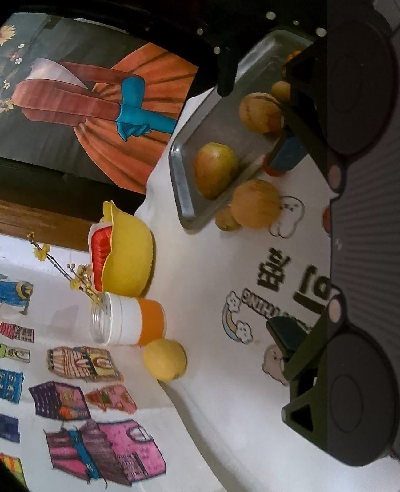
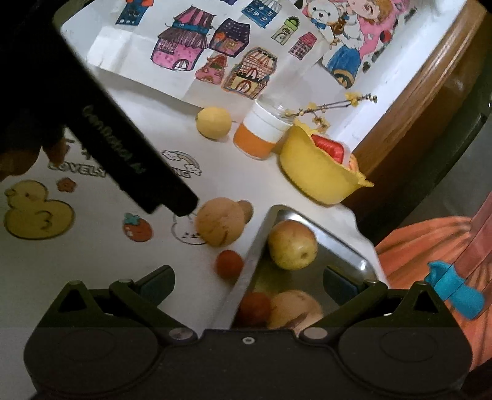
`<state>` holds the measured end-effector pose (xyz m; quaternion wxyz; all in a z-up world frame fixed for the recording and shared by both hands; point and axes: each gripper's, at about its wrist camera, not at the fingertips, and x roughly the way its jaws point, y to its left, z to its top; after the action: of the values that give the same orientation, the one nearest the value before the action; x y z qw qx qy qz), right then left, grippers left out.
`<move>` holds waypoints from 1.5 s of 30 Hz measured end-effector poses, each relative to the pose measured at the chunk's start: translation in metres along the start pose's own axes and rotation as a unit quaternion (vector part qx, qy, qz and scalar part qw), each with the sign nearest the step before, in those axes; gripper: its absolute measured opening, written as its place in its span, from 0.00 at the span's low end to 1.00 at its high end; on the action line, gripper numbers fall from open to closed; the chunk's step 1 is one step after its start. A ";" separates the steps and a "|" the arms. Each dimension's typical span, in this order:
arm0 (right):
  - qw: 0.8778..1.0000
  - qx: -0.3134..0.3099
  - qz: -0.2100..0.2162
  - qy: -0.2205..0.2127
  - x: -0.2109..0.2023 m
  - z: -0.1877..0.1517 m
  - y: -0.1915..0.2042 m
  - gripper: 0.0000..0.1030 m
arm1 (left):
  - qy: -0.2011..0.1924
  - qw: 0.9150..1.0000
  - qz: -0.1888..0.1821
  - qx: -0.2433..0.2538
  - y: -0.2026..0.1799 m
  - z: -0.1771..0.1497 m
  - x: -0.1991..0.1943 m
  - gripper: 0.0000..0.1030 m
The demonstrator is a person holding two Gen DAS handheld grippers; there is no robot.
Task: Organize fruits
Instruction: 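Grasp the large tan round fruit with the left tool while the right tool grasps a red tomato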
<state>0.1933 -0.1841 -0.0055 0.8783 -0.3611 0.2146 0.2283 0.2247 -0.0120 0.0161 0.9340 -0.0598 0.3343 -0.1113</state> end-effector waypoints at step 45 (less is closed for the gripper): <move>0.998 0.024 0.058 0.005 0.027 0.000 0.000 0.23 | 0.038 0.997 -0.062 -0.035 -0.013 0.010 0.049 0.47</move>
<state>0.2152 -0.1775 -0.0194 0.8709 -0.3277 0.2454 0.2719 0.2656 -0.0364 -0.0033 0.9094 -0.1089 0.3684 -0.1593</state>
